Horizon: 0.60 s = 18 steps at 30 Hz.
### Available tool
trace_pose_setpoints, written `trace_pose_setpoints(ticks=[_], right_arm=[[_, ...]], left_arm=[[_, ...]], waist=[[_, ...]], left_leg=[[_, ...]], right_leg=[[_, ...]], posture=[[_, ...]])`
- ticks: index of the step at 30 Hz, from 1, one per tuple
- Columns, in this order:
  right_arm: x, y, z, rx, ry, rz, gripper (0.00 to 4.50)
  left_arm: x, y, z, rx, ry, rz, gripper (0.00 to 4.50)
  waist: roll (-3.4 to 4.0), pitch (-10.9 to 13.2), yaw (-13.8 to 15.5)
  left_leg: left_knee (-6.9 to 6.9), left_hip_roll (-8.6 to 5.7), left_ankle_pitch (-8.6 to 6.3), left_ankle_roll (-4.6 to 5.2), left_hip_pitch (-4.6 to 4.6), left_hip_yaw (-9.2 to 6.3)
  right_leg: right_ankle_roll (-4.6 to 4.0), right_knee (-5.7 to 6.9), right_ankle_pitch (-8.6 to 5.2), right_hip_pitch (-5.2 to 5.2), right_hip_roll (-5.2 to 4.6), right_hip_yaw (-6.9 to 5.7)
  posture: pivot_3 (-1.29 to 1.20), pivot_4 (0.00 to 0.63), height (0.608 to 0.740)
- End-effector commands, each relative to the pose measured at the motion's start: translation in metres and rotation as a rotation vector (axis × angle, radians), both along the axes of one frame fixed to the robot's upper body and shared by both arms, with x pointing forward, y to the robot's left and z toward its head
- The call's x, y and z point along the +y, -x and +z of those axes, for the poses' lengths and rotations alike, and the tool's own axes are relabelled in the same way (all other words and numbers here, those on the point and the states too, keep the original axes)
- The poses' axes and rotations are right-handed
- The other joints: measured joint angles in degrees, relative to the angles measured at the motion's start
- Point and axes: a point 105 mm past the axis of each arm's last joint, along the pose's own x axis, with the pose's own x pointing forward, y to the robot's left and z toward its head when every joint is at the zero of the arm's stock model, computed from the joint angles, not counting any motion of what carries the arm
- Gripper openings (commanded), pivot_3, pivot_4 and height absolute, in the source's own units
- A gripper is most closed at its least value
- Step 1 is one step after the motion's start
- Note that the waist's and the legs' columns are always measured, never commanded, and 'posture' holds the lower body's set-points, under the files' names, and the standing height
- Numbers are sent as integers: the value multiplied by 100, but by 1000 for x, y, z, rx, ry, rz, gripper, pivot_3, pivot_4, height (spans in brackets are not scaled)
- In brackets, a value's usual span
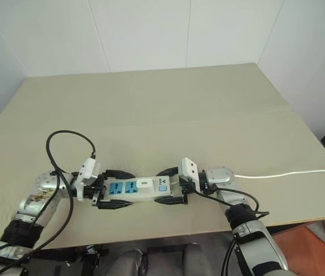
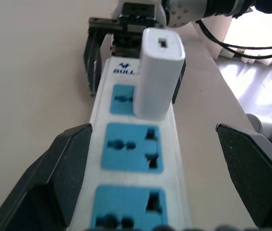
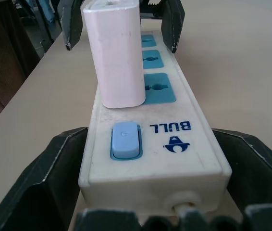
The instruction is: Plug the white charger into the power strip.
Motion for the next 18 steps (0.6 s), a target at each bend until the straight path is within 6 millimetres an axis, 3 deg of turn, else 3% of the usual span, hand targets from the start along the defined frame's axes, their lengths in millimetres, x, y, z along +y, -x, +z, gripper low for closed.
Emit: trace_pose_setpoints(ticks=[1,5,9,18], right_arm=[[-3,-5,6,-22,-6,-15,4472],[-9,-7,11,-43,-6,-25,4472],[-32,-11,31,-119,9,-61,4472],[-88,1,73,-185,48,-175,4472]], left_arm=[[7,1,32,-80,17,-27,4500],[11,5,50,-100,26,-45,4500],[16,4,66,-122,14,-36,4500],[25,4,69,-74,-24,46,4500]], waist=[[-2,1,7],[-3,2,12],[-2,12,31],[-4,20,32]], left_leg=[[0,1,0,0,-3,0],[0,0,-4,-5,-9,0],[0,-1,-6,-5,-22,0],[1,3,-10,1,-79,-3]], right_leg=[[0,-2,0,-1,0,-1],[0,-10,0,-4,-2,-2],[0,-13,0,-12,-4,-4],[3,-30,-1,-56,-5,-18]], posture=[[0,150,740],[0,150,740],[0,150,740],[0,150,740]])
